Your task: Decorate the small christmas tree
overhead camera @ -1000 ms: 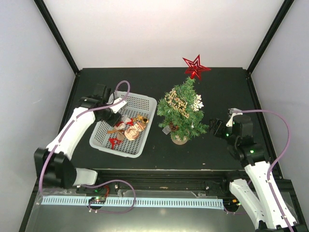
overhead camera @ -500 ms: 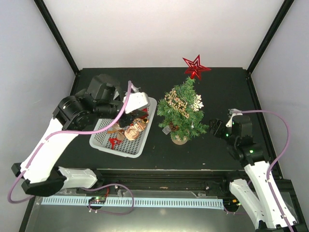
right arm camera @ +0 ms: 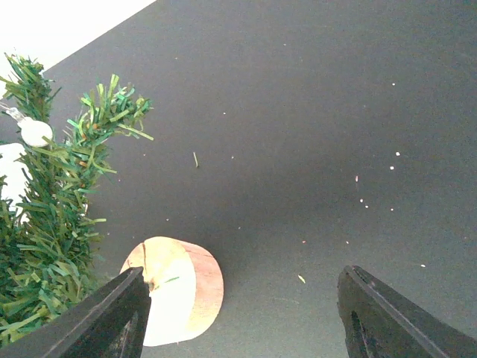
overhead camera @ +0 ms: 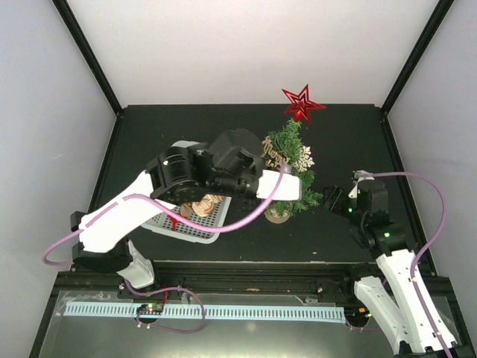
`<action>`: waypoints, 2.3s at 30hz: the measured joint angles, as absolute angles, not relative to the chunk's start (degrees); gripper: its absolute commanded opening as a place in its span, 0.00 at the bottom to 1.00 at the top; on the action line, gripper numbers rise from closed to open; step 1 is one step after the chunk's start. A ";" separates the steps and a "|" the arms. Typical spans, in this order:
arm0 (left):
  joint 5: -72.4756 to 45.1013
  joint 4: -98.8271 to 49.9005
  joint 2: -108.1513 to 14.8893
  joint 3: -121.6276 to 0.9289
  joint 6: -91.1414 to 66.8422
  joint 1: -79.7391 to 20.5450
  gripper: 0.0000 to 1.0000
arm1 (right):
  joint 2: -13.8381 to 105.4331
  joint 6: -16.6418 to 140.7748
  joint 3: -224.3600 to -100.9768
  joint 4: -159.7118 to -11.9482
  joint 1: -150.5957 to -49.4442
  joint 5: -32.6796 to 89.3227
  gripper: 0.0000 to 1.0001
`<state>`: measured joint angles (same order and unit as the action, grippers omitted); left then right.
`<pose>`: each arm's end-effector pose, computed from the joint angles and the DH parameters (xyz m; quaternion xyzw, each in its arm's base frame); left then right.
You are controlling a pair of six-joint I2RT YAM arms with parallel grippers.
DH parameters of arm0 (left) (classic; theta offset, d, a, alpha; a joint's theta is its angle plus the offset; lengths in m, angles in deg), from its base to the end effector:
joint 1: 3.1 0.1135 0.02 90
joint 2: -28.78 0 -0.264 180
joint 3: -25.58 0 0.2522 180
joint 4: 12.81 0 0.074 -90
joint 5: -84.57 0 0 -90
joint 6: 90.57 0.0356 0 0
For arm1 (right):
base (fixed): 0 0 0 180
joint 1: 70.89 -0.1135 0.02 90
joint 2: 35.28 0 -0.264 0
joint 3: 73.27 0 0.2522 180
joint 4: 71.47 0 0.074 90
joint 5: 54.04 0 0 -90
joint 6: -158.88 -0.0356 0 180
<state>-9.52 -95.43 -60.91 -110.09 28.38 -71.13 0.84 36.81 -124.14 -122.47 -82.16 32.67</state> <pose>0.1030 -0.2622 0.4935 0.6793 0.5798 -0.1801 0.4122 0.1359 0.0292 0.2686 0.1482 0.8793 0.1907 0.4105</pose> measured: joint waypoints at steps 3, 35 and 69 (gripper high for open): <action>-7.27 -94.82 -63.23 -111.01 29.63 -74.01 0.23 | 0.53 36.81 -123.72 -122.49 -82.16 32.80 0.70; 20.27 -78.12 -75.60 -97.04 38.72 -81.62 0.23 | -0.10 36.81 -120.99 -119.47 -82.16 31.54 0.70; 32.97 -69.33 -73.50 -87.79 44.88 -81.62 0.68 | 0.18 36.57 -119.59 -117.70 -82.16 30.31 0.70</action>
